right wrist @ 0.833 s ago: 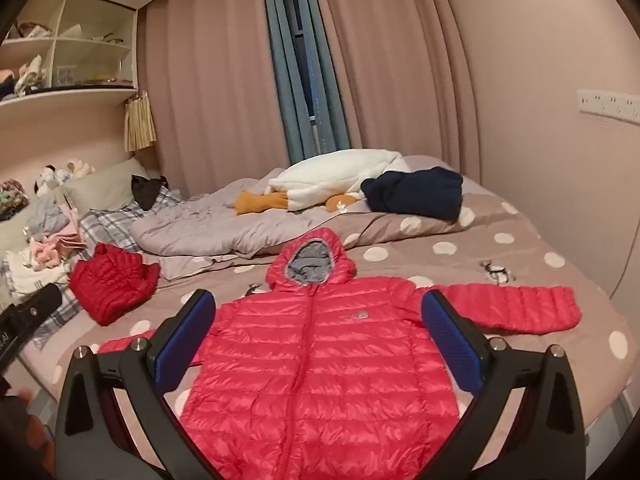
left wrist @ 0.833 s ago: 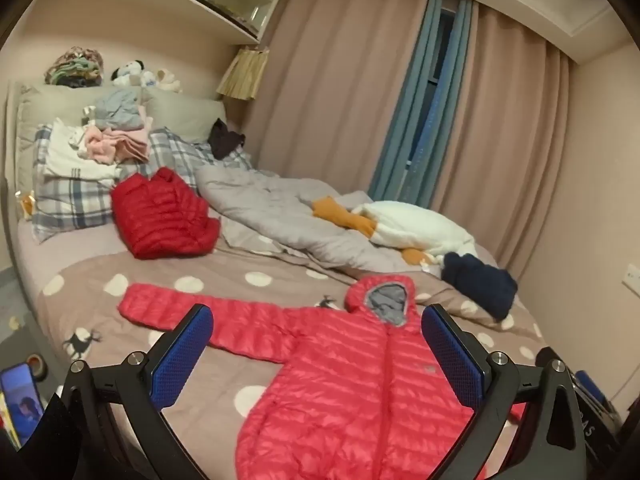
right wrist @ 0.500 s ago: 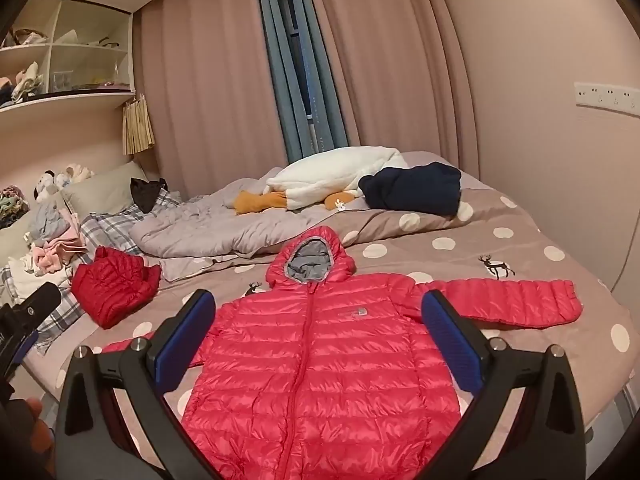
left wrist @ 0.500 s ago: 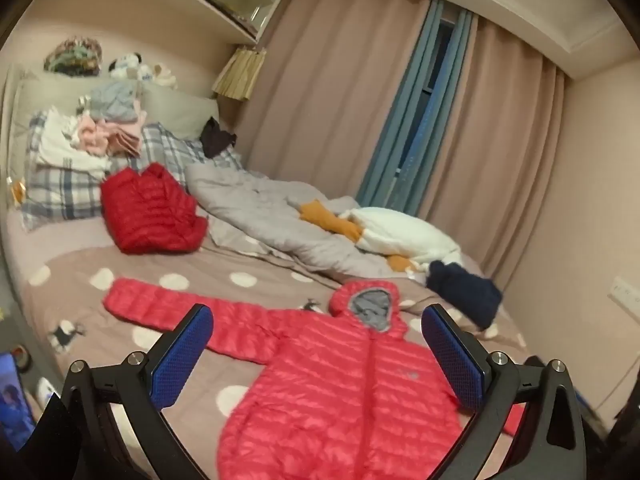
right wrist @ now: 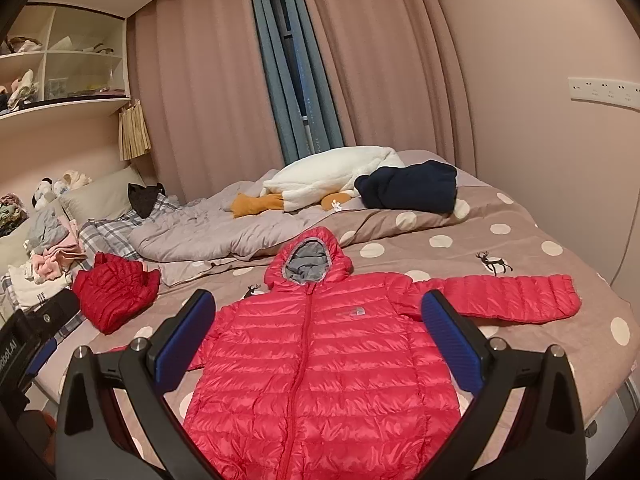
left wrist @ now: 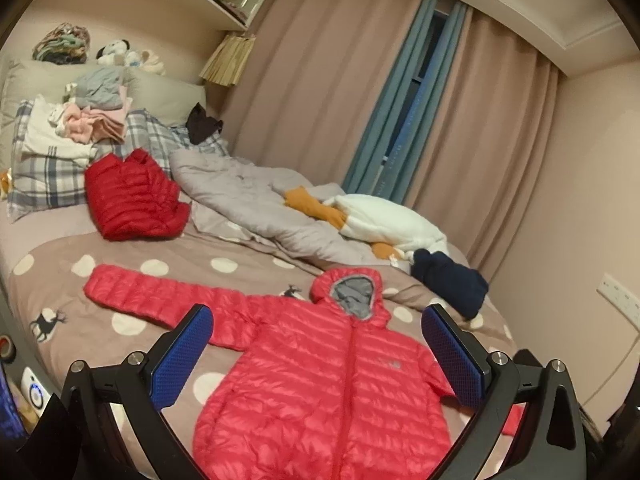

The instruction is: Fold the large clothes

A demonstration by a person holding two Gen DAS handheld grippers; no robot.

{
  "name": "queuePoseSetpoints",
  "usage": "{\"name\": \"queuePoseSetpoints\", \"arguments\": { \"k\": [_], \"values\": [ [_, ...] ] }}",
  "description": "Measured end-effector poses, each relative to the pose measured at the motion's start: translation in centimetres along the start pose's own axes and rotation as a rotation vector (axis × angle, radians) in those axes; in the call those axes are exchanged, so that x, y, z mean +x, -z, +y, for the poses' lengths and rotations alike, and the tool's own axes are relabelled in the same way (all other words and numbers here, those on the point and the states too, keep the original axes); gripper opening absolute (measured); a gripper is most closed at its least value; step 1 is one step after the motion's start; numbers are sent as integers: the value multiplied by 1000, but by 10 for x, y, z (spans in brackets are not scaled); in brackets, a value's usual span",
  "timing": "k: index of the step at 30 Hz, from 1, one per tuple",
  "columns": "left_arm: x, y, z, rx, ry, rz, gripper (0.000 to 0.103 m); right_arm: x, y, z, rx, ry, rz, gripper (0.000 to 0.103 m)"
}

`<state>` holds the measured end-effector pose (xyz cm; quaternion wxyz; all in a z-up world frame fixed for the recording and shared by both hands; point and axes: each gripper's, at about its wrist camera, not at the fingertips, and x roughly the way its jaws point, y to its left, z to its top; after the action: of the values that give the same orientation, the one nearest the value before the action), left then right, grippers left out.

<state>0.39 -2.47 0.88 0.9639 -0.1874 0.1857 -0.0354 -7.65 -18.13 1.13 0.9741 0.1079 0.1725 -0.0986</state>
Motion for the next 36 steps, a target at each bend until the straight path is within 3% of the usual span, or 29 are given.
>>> {"name": "queuePoseSetpoints", "arguments": {
  "k": [10, 36],
  "values": [
    [-1, 9, 1, 27, 47, 19, 103, 1, -2, -4, 8, -1, 6, 103],
    [2, 12, 12, 35, 39, 47, 103, 5, 6, 10, -7, -14, 23, 103]
  ]
}}
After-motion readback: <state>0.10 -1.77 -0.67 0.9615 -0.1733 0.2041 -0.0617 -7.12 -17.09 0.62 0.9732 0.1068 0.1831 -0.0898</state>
